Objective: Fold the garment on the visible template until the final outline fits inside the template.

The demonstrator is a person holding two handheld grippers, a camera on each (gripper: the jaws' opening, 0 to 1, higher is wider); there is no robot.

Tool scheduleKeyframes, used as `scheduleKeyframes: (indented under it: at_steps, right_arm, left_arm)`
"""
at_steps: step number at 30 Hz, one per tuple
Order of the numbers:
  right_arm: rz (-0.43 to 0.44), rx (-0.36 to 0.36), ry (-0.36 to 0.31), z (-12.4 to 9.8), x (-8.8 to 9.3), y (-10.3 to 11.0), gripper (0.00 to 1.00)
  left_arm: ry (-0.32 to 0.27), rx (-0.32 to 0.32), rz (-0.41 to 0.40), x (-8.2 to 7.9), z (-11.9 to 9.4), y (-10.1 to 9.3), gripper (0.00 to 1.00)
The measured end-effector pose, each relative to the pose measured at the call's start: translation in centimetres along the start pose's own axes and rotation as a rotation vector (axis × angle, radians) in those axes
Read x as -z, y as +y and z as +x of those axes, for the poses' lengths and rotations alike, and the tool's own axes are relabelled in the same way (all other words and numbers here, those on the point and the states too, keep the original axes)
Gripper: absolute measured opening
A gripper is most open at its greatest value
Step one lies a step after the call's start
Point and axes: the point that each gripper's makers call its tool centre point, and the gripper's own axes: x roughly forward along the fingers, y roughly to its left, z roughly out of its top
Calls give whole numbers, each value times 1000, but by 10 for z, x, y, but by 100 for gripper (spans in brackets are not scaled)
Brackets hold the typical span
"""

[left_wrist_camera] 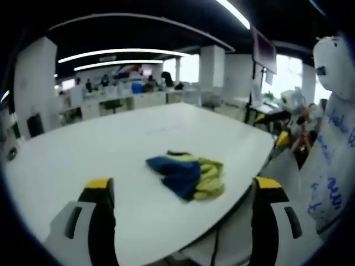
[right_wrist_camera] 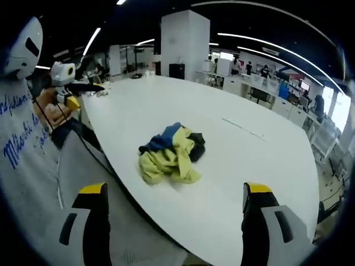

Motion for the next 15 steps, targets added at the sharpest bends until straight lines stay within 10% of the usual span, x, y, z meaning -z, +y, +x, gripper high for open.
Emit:
scheduleKeyframes:
  at_steps: [15]
  right_arm:
    - [4, 33, -44, -11, 1, -1, 100]
  left_arm:
    - [1, 28, 47, -9, 3, -8, 99]
